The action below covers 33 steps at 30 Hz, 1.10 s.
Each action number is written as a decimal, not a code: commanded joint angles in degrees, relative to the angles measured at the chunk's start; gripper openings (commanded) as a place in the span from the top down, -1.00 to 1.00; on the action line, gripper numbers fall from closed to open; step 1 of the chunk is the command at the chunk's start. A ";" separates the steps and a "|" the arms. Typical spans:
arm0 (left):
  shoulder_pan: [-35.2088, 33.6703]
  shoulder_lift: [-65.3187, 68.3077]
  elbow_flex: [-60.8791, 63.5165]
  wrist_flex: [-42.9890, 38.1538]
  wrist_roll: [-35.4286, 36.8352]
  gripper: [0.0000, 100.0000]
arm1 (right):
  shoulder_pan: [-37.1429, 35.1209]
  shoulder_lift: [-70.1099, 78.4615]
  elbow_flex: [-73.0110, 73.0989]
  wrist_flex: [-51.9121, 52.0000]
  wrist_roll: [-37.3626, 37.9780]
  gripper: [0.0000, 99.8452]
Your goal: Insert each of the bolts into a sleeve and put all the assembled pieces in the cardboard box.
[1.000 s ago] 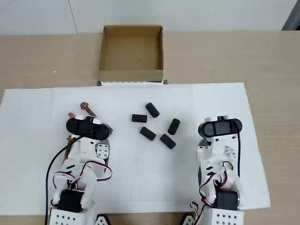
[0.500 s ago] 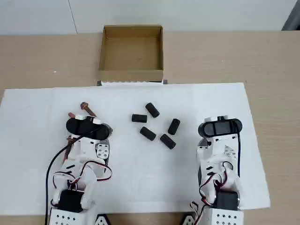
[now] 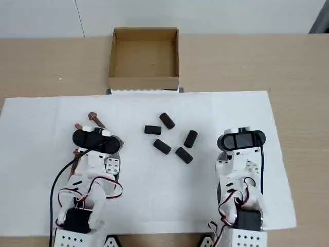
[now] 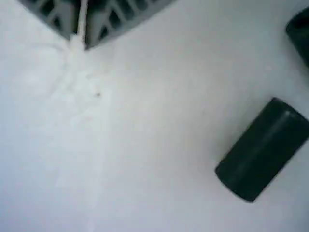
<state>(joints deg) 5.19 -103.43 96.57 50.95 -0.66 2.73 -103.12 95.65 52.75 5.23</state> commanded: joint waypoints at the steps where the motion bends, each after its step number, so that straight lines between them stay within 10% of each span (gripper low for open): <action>1: -0.62 -0.53 -2.68 0.26 0.09 0.99 | 0.48 -0.84 0.88 0.13 0.44 0.99; 19: -4.92 2.20 -20.26 11.16 0.18 0.99 | -1.63 -0.75 0.26 1.27 0.26 0.99; 33: -5.27 48.62 -62.99 23.82 0.09 0.99 | -2.07 8.84 -31.21 20.53 -0.53 0.99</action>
<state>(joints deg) 0.44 -63.25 43.82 70.46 -0.66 1.14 -99.69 71.65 72.70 5.23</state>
